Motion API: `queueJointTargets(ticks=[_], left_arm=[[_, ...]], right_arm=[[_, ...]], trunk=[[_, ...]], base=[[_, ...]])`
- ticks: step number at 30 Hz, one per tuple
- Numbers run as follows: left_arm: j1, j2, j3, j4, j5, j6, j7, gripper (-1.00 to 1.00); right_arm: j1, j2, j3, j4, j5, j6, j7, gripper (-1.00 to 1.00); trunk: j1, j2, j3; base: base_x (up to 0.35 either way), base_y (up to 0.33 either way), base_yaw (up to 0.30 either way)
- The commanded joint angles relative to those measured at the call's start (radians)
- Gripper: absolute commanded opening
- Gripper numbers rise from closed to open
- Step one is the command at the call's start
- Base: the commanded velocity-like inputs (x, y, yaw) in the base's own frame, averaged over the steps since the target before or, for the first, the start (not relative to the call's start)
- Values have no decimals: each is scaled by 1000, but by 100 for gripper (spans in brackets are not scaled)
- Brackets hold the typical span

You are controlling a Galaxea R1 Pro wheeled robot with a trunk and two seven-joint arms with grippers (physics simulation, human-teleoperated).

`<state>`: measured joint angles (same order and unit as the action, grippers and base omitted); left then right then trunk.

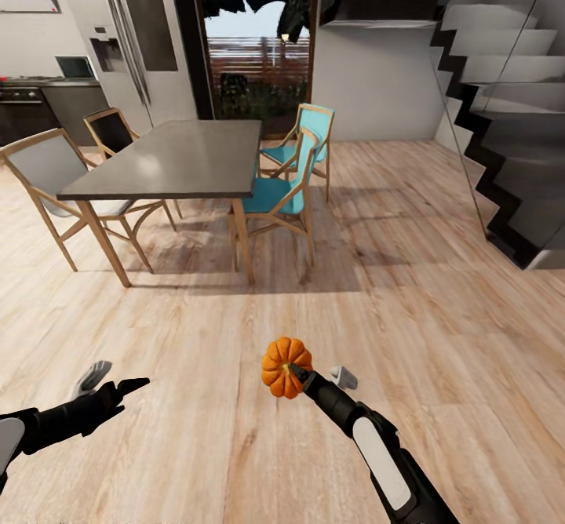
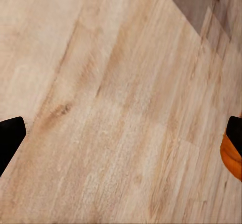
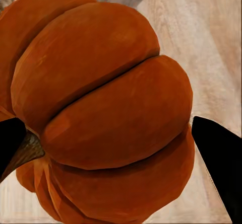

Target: Place each of the two pumpkins and all three candles from the living room inside a cabinet in the living room (use any cabinet), then make sure every cabinet is closed, and position the cauldron so it is next to a table in the living room.

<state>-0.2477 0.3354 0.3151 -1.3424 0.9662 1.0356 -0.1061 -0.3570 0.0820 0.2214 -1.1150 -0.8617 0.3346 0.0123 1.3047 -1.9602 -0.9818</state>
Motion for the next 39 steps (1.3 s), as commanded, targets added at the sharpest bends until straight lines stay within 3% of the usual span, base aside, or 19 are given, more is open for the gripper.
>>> queueJointTargets(ticks=[1,5,9,25,36,39], left_arm=[[-1,-1,1,0,-10,4,-10,100],[-1,-3,-1,0,-15,4,-10,100],[-1,-3,-1,0,-20,2,-10,100],[-1,2,4,0,-19,5,-10,100],[-1,2,3,0,-19,6,-10,100],[-1,1,3,0,-20,6,-10,100]], right_arm=[[-2,3,0,-11,-5,34,-31,-100],[-12,1,2,-50,-4,108,-97,-100],[-14,-2,2,-66,-3,123,-111,-100],[-8,6,0,-106,-5,119,-187,-100],[-11,8,3,-107,-4,124,-201,-100],[-13,11,4,-106,-5,125,-249,-100]], trunk=[[0,0,1],[0,0,6],[0,0,11],[0,0,27],[0,0,25],[0,0,24]], base=[[0,0,206],[0,0,206],[0,0,209],[0,0,236],[0,0,286],[0,0,288]])
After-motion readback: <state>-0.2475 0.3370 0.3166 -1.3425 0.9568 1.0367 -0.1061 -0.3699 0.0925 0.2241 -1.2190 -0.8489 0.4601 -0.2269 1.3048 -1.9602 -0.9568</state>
